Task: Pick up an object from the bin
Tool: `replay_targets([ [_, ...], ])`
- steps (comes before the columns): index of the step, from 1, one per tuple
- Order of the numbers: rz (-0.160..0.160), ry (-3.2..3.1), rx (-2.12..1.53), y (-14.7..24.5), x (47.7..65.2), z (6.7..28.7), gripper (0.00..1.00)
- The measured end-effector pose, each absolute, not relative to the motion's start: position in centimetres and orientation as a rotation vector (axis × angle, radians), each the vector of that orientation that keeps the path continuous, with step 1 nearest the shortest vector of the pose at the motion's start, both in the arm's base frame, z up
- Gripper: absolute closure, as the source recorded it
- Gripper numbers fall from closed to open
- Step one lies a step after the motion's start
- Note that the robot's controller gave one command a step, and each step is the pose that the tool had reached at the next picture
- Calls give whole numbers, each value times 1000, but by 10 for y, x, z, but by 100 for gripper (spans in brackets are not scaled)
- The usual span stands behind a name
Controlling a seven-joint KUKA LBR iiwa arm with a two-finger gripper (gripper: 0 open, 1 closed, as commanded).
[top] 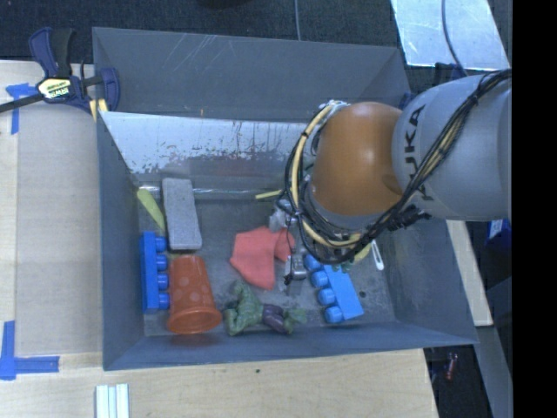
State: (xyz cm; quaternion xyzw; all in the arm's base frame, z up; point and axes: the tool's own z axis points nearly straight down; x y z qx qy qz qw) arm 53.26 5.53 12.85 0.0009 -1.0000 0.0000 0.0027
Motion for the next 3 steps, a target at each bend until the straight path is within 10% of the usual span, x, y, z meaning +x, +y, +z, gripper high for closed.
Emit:
replay_targets([
  [2, -4, -3149, -43, 50, 555, 121, 0],
  [3, -4, -3146, -118, 71, 535, 127, 100],
])
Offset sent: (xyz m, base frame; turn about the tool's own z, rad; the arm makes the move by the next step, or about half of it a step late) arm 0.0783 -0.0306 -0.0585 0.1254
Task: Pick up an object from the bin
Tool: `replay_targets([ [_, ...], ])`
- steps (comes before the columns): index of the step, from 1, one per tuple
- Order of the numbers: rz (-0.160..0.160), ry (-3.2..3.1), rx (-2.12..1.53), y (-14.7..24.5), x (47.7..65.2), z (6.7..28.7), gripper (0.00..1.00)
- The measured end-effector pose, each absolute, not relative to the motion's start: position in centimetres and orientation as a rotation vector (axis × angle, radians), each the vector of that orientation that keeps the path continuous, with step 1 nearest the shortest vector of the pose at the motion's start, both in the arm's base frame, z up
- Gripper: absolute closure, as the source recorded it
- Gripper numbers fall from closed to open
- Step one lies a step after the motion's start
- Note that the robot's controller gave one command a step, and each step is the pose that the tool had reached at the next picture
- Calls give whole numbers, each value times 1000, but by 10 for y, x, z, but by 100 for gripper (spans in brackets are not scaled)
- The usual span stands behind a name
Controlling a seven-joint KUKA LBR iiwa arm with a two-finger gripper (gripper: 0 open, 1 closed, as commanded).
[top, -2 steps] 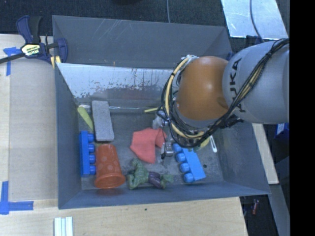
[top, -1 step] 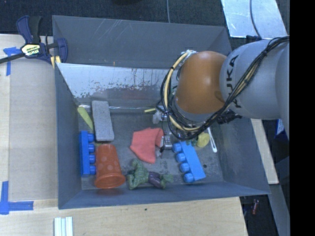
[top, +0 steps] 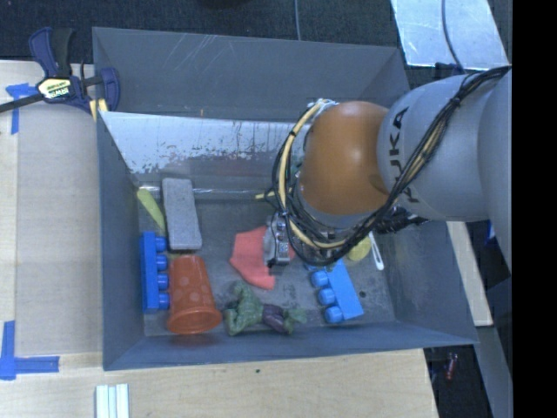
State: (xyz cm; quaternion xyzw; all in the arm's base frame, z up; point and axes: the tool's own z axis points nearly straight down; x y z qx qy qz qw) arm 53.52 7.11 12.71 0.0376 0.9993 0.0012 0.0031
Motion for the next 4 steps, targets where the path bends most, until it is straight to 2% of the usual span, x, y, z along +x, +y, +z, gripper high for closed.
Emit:
replay_targets([
  [1, 3, 3133, 120, 70, 535, 127, 0],
  [2, 3, 3133, 121, 70, 535, 127, 100],
  [3, 3, 3133, 122, 70, 535, 127, 0],
  [4, 3, 3133, 122, 70, 535, 127, 100],
])
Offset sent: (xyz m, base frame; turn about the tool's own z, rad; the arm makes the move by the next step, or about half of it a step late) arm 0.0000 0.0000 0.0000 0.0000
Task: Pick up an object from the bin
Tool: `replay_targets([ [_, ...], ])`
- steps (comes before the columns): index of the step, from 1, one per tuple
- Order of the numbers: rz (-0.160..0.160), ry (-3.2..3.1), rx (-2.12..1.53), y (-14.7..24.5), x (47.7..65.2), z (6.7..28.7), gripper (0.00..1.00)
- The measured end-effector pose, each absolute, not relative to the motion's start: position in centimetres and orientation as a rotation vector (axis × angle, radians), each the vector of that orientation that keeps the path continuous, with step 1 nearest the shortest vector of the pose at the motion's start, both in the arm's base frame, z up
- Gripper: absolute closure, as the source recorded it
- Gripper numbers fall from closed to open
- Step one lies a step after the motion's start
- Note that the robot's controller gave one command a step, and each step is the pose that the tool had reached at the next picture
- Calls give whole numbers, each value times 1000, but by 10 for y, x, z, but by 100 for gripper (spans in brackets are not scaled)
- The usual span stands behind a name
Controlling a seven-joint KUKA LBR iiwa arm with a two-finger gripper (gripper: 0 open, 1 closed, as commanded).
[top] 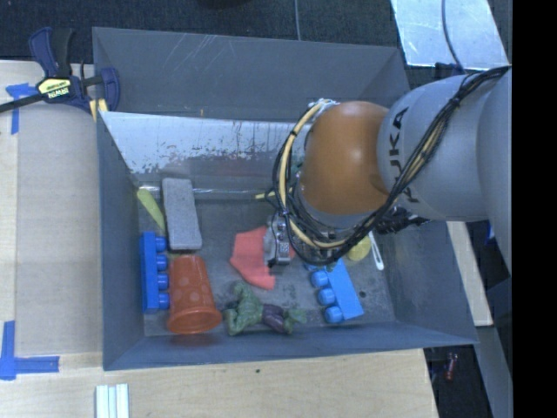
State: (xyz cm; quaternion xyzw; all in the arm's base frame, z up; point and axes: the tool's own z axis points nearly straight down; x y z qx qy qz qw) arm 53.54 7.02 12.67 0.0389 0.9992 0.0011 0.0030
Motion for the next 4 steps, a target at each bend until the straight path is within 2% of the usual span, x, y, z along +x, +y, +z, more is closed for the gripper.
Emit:
replay_targets([
  [1, 3, 3133, 123, 70, 535, 127, 0],
  [2, 3, 3133, 123, 70, 535, 127, 100],
  [3, 3, 3133, 123, 70, 535, 127, 100],
  [4, 0, 3132, -159, 9, 558, 70, 0],
])
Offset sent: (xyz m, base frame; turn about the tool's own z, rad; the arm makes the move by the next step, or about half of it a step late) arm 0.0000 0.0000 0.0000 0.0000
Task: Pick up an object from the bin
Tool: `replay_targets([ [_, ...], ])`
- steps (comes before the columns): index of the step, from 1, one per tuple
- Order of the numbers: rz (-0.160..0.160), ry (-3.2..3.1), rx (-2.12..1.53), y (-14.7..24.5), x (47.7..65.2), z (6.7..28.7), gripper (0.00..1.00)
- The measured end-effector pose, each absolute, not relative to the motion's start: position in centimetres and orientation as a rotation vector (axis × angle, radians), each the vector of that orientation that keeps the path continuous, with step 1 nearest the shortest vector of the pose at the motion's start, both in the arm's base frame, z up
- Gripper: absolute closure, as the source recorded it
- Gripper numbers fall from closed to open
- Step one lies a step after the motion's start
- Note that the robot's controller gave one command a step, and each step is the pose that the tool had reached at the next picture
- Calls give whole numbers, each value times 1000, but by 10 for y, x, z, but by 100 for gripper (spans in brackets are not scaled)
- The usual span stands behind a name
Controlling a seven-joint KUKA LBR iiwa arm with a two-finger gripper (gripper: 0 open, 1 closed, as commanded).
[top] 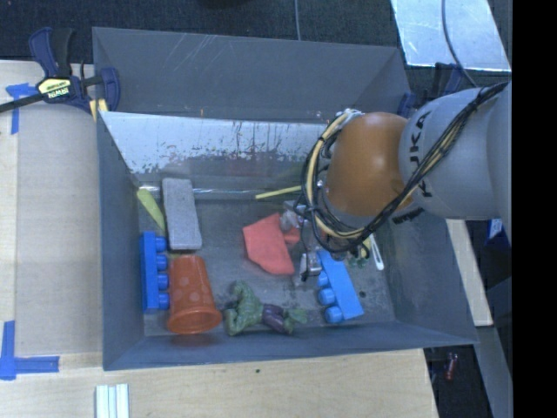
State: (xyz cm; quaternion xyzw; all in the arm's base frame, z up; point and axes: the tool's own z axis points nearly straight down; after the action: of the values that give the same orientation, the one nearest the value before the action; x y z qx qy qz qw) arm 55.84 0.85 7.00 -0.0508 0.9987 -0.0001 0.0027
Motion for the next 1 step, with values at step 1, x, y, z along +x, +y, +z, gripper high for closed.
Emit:
replay_targets([
  [1, 2, 3131, -161, 10, 559, 71, 0],
])
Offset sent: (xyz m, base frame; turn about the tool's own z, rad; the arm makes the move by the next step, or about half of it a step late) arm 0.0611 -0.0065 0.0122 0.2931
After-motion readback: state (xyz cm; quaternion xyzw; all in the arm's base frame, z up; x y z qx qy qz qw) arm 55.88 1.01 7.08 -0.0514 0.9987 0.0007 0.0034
